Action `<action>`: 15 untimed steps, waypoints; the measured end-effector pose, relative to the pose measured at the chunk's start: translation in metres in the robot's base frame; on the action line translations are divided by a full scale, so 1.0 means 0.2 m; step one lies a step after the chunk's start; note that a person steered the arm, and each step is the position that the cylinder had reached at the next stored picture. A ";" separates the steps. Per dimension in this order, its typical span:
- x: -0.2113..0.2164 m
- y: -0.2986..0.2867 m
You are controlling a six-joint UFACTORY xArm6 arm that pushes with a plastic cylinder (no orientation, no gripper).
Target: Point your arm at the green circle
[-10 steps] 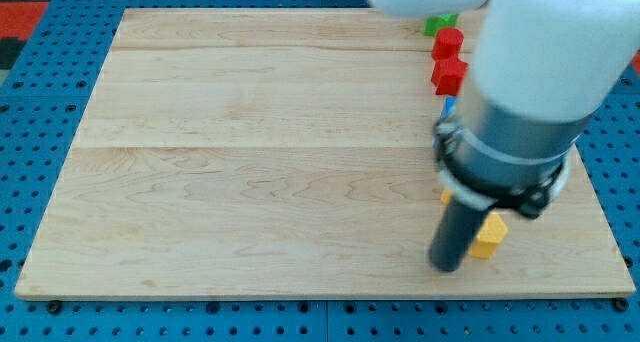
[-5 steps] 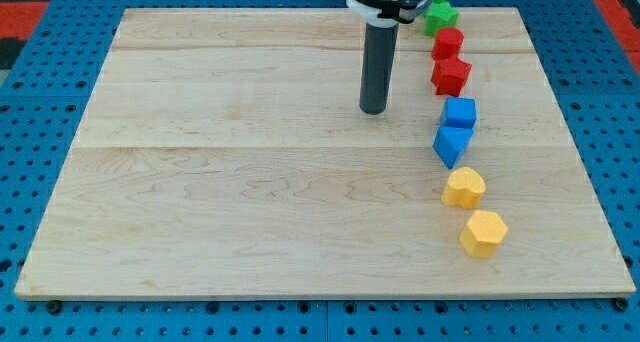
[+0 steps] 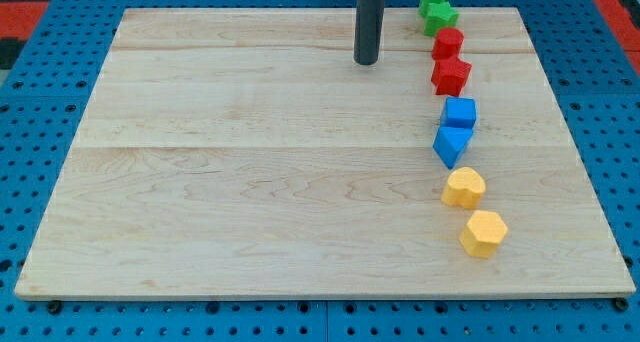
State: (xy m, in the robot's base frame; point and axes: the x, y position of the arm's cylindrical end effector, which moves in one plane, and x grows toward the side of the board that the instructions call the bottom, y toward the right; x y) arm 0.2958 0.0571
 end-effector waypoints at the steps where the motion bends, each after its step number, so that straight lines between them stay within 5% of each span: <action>1: -0.07 -0.04; 7: -0.37 -0.54; 9: -0.35 -0.47; 12: -0.52 0.09; 15: -0.52 0.14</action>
State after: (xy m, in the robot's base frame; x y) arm 0.1917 0.0847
